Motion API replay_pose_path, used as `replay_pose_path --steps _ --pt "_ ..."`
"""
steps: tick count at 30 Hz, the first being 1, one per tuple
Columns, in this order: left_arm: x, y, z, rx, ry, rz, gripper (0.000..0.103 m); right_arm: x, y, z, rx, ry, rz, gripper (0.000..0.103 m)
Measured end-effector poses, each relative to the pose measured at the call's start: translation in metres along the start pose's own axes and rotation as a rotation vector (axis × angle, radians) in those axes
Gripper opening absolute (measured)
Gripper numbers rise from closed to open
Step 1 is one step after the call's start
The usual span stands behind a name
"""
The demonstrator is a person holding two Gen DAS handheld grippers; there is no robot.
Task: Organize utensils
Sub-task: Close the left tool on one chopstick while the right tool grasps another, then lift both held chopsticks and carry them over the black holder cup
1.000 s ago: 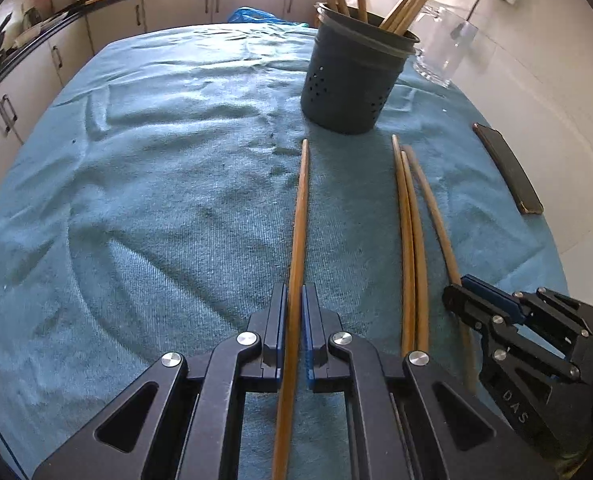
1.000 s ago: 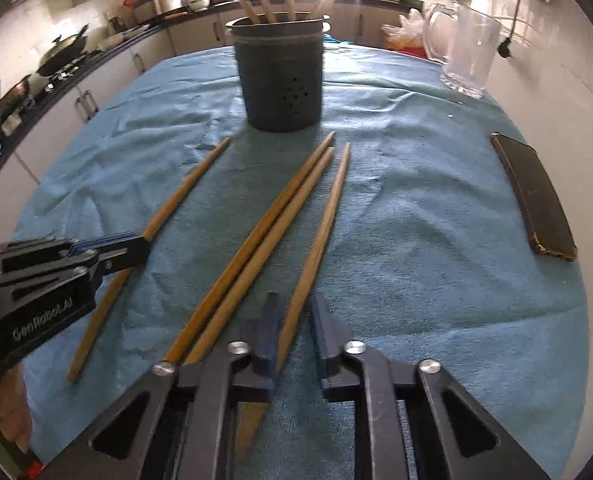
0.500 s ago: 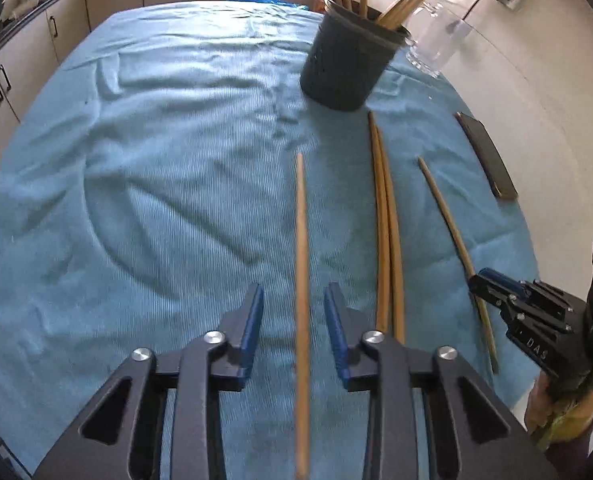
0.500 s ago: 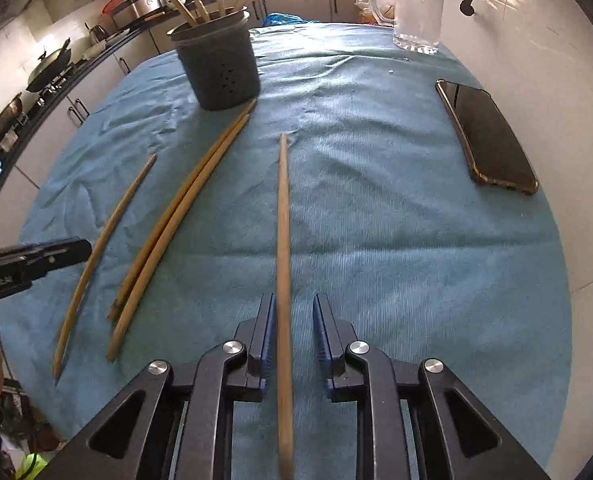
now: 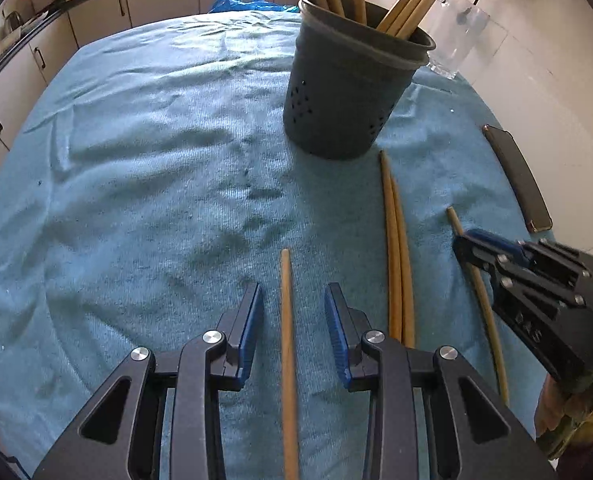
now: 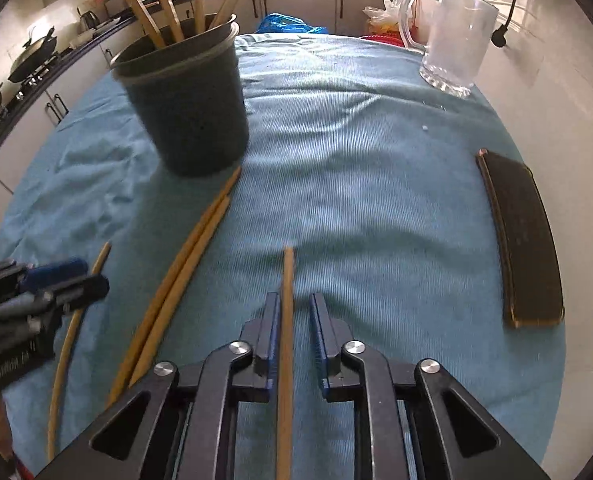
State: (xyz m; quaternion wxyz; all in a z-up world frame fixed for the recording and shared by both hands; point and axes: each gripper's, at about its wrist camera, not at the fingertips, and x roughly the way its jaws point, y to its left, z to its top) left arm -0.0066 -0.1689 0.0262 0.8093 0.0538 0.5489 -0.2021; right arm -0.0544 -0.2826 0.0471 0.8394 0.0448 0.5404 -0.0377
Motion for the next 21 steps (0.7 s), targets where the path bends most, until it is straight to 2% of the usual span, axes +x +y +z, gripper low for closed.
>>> replay_pose_path --steps 1,3,5,6,9,17,21 --pt "0.000 -0.002 -0.001 0.012 -0.007 0.010 0.027 0.001 0.001 0.002 0.002 -0.004 -0.005 0.008" --pt "0.001 -0.005 -0.005 0.053 -0.027 0.047 0.005 0.002 0.005 0.003 -0.002 -0.025 -0.010 0.007" --pt "-0.002 -0.004 -0.008 0.040 -0.035 0.027 0.005 0.002 0.005 0.004 -0.002 -0.038 0.001 0.006" --pt "-0.007 -0.002 -0.009 0.029 -0.047 0.021 0.005 -0.001 0.001 0.004 0.017 -0.053 0.034 0.006" --pt "-0.030 0.003 -0.013 0.020 -0.109 0.012 0.005 -0.016 -0.009 0.004 0.064 -0.104 0.075 0.006" --pt "-0.124 0.001 -0.031 0.044 -0.323 0.003 0.005 -0.107 -0.017 -0.012 0.085 -0.318 0.103 0.006" --pt "-0.158 -0.005 -0.042 0.058 -0.406 0.012 0.005 -0.146 -0.013 -0.024 0.071 -0.404 0.092 0.006"
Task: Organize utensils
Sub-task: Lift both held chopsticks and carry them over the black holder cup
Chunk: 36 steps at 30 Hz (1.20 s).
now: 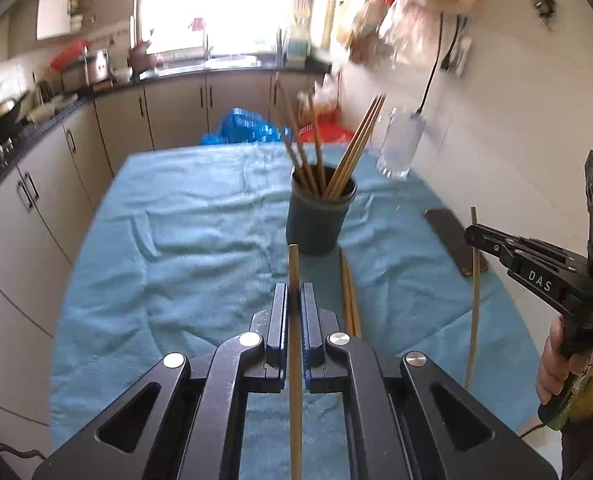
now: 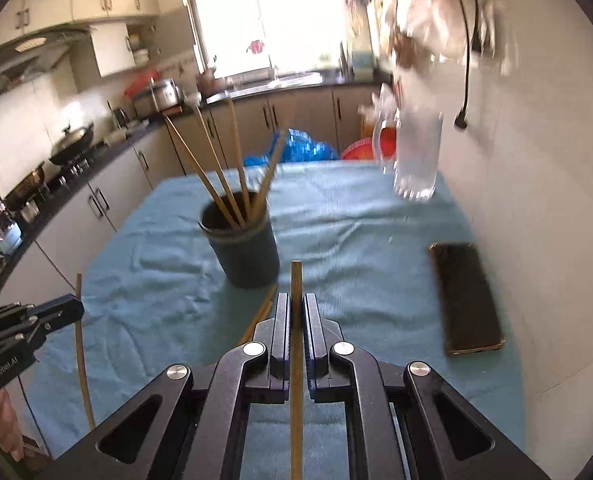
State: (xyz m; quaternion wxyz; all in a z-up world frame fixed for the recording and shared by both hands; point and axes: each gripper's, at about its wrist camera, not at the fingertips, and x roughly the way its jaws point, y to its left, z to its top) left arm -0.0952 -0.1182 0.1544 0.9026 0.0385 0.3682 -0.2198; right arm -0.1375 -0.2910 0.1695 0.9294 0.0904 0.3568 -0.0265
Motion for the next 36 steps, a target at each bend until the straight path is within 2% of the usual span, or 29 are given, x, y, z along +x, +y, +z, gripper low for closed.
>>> replay_pose_path --steps 4,9,20,27,36 --pt "-0.033 -0.009 -0.006 0.027 -0.067 0.014 0.005 -0.033 0.006 -0.004 -0.013 -0.051 0.007 0.006" --pt "-0.061 -0.017 -0.017 0.046 -0.109 0.016 0.005 -0.060 0.005 -0.012 -0.018 -0.092 0.014 0.006" --pt "-0.095 -0.025 -0.026 0.052 -0.159 0.027 0.005 -0.101 0.011 -0.020 -0.031 -0.152 0.045 0.006" --pt "-0.102 -0.026 -0.013 0.041 -0.183 0.016 0.005 -0.108 0.012 -0.012 -0.033 -0.174 0.052 0.006" --pt "-0.097 -0.026 0.038 0.051 -0.220 0.022 0.005 -0.103 0.017 0.028 -0.039 -0.218 0.060 0.006"
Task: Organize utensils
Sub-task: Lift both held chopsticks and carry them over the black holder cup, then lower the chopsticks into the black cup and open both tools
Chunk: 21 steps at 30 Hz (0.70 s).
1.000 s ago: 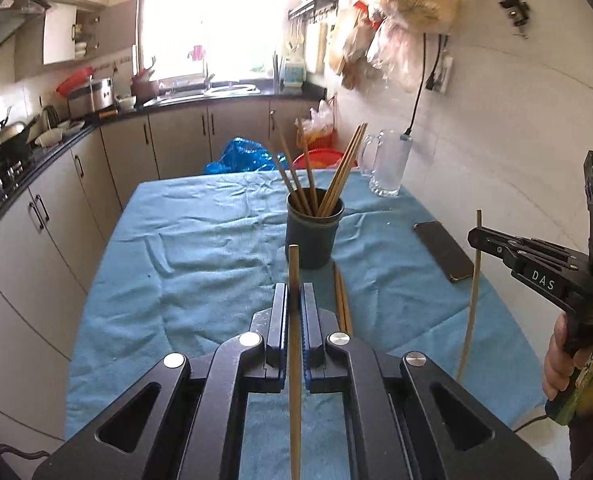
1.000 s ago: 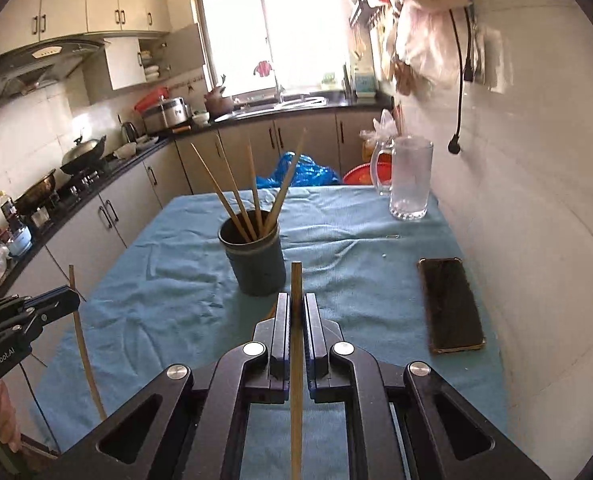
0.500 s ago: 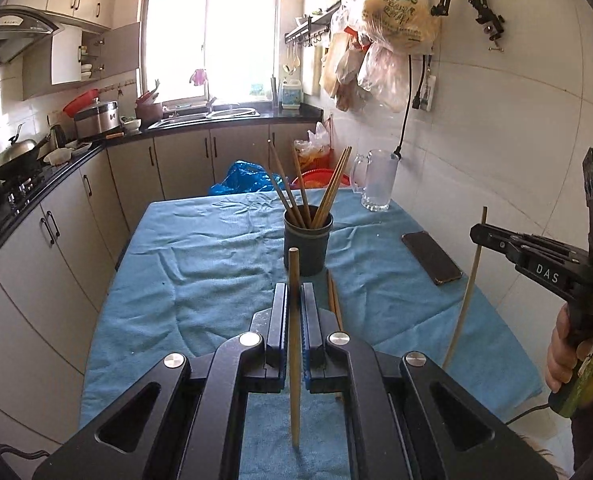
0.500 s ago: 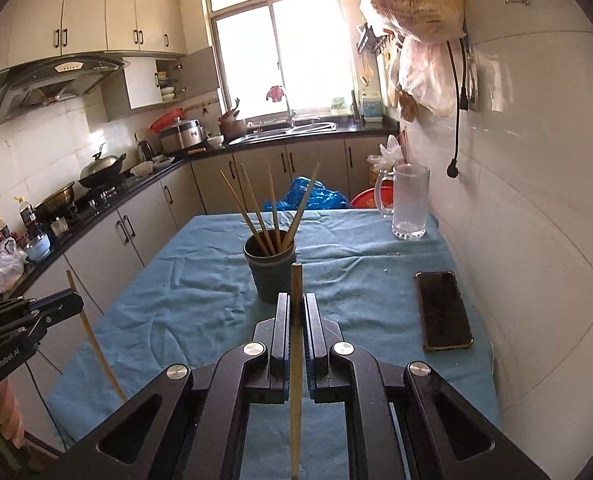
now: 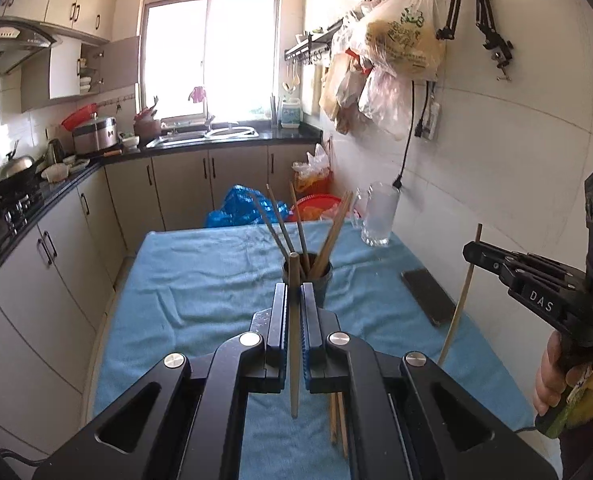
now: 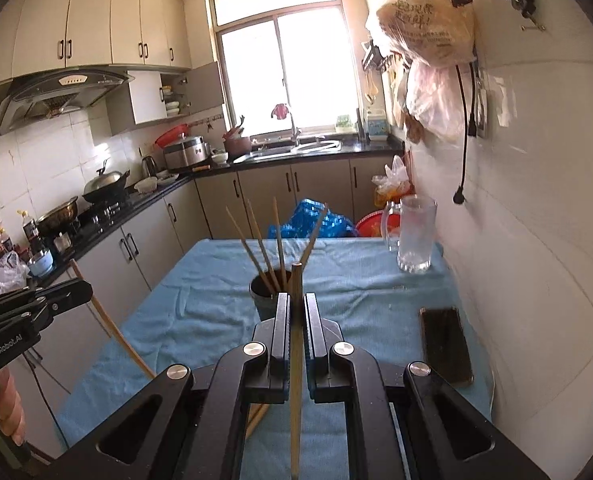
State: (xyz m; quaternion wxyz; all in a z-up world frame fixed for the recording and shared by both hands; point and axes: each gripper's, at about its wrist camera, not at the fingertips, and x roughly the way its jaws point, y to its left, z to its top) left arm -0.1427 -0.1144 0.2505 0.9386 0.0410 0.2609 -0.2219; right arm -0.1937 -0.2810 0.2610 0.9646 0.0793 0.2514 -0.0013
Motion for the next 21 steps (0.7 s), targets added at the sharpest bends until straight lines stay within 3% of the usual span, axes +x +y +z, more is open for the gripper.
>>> replay_pose_path --steps 12,21 --pt "0.060 0.016 0.112 -0.071 -0.058 0.000 0.005 0.061 0.000 0.091 0.078 -0.081 0.010 0.006" --pt "0.117 0.009 0.164 -0.054 -0.065 0.009 0.005 0.114 -0.013 0.137 0.193 -0.144 0.022 0.006"
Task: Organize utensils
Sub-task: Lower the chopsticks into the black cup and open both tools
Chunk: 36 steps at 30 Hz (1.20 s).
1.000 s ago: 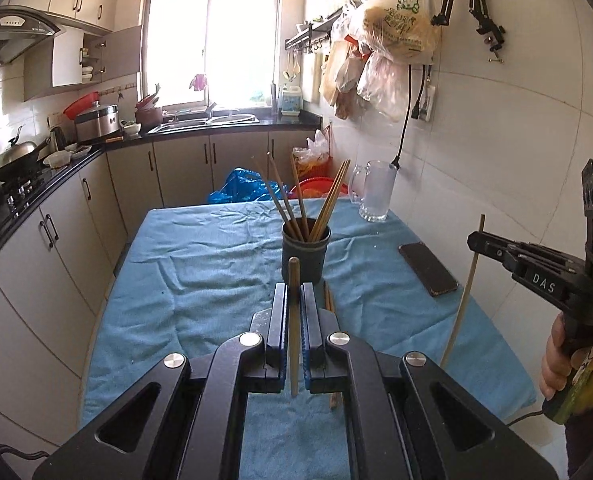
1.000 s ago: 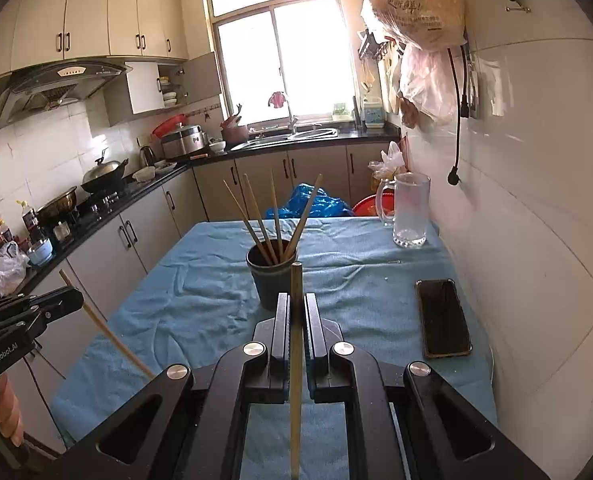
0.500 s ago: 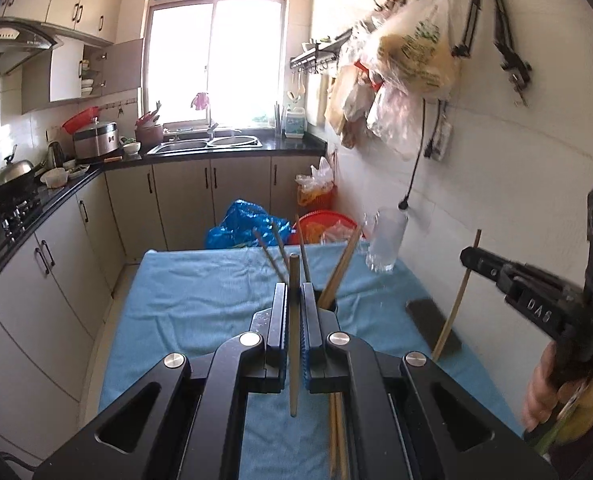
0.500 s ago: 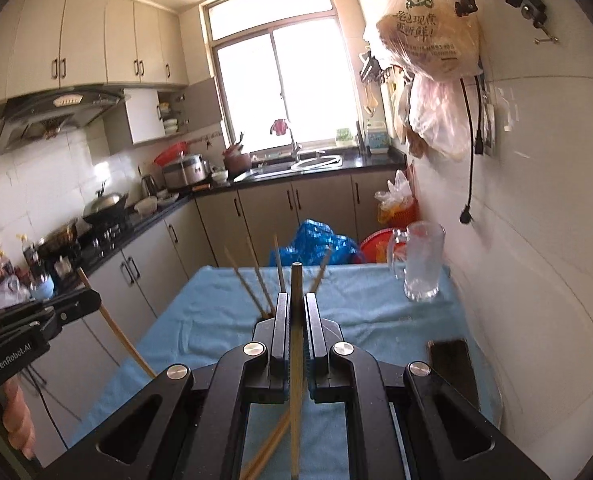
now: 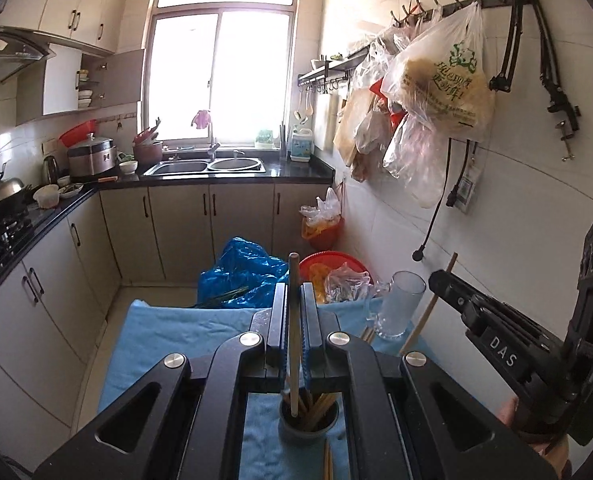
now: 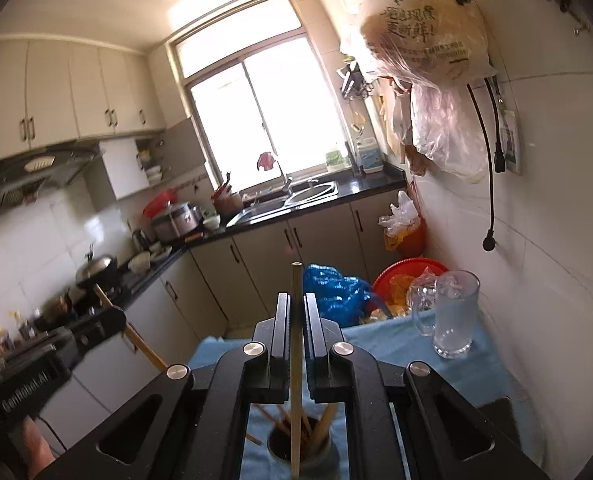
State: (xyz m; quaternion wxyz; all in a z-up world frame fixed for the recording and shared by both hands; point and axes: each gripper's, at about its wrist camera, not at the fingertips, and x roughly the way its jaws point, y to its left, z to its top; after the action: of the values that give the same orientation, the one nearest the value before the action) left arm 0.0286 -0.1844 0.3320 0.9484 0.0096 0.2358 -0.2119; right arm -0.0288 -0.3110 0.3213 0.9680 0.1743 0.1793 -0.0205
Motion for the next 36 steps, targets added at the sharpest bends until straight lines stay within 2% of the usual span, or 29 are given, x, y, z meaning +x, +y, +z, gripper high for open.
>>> replay_pose_path --steps 5,9,13,17,18,19,22,23,27,32,36 --pt "0.044 -0.001 -0.007 -0.018 0.063 -0.025 0.005 0.033 -0.015 -0.001 0.042 -0.003 -0.022 0.006" --pt "0.080 0.006 -0.029 -0.040 0.147 -0.022 0.005 0.060 -0.028 -0.021 0.063 0.057 -0.036 0.006" --pt "0.093 0.012 -0.047 -0.040 0.189 -0.015 0.005 0.078 -0.035 -0.042 0.054 0.121 -0.032 0.007" --pt "0.093 0.016 -0.054 -0.050 0.190 -0.010 0.007 0.091 -0.042 -0.056 0.063 0.168 -0.029 0.008" --pt "0.091 0.016 -0.054 -0.050 0.187 -0.008 0.008 0.093 -0.044 -0.057 0.074 0.179 -0.026 0.008" --pt "0.089 0.016 -0.054 -0.049 0.183 -0.005 0.012 0.094 -0.046 -0.058 0.081 0.184 -0.023 0.013" --pt "0.073 0.018 -0.052 -0.050 0.152 0.014 0.031 0.089 -0.046 -0.057 0.085 0.173 -0.024 0.033" --pt "0.067 0.019 -0.052 -0.052 0.140 0.020 0.034 0.086 -0.045 -0.055 0.083 0.167 -0.024 0.034" --pt "0.038 0.025 -0.051 -0.057 0.102 0.031 0.037 0.064 -0.040 -0.046 0.067 0.144 -0.024 0.036" --pt "-0.003 0.032 -0.065 -0.065 0.070 0.041 0.045 0.027 -0.035 -0.045 0.029 0.132 -0.041 0.048" --pt "-0.030 0.035 -0.097 -0.060 0.096 0.022 0.049 -0.001 -0.033 -0.061 -0.019 0.175 -0.053 0.053"
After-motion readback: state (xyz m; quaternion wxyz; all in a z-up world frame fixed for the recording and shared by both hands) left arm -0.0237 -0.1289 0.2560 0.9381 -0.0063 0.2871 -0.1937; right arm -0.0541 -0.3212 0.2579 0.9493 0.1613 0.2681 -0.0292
